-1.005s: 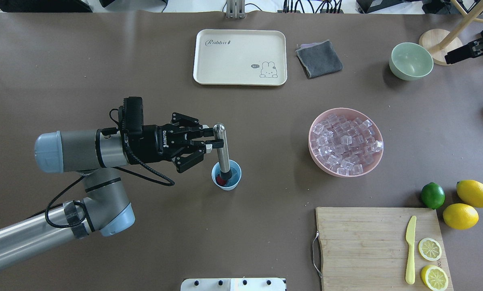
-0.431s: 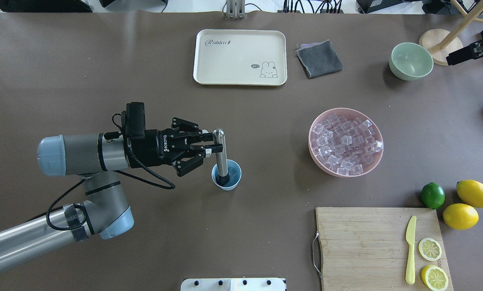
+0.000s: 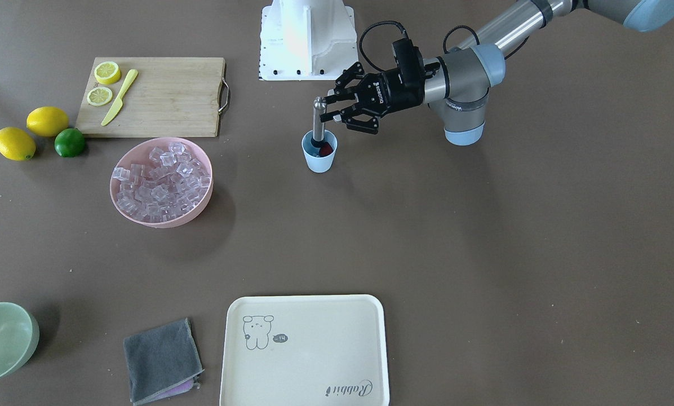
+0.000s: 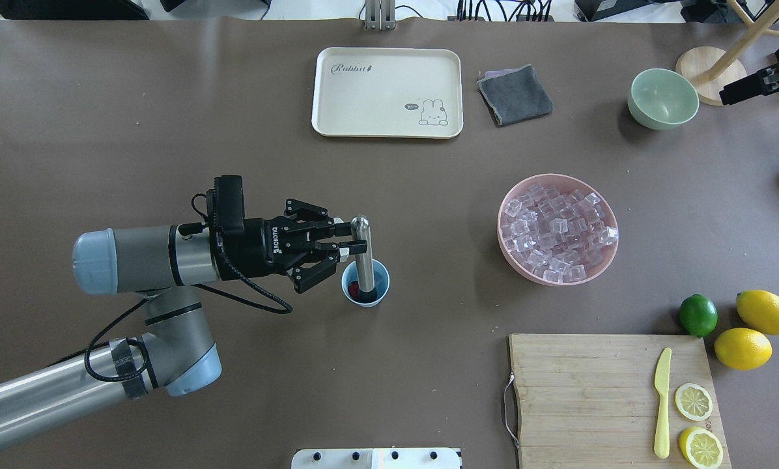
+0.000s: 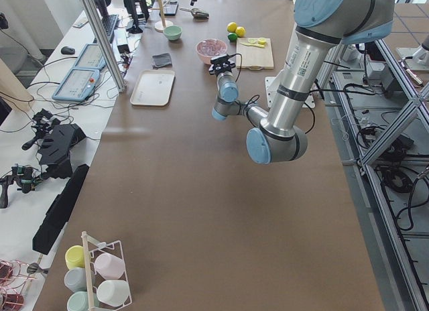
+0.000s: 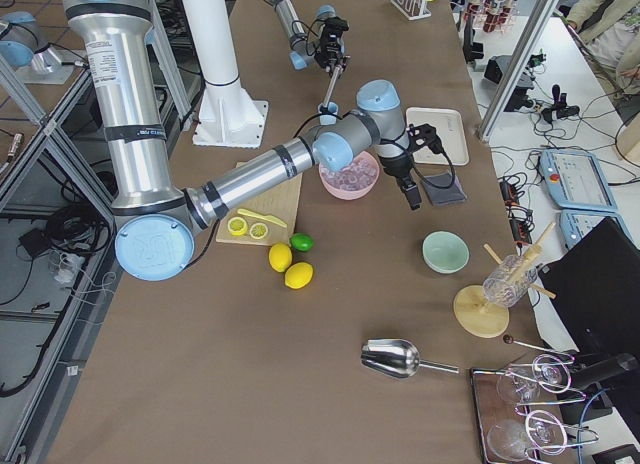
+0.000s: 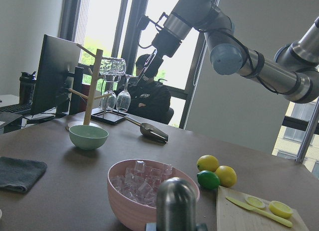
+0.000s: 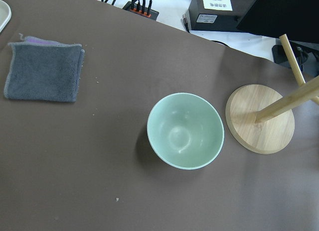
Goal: Mash ice and strawberries in cup
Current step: 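Press the rod down and up on the ice and strawberry with the left gripper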
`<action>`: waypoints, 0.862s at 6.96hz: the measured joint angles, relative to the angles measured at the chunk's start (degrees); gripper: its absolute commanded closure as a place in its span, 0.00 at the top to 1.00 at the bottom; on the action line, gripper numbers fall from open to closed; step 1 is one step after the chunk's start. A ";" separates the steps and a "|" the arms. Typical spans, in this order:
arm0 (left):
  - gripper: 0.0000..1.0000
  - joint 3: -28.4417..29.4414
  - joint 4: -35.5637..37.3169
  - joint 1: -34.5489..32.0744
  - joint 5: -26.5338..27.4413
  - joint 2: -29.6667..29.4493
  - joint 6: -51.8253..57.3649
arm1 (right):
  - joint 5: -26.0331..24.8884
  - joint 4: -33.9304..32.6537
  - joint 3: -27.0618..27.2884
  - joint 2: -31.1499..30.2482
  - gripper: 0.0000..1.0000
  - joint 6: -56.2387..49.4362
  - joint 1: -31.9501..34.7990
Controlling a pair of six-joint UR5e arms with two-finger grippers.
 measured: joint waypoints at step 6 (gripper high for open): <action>0.00 1.08 0.03 0.46 0.05 -0.60 -0.05 | 0.00 0.00 -0.39 0.16 1.00 0.22 -0.09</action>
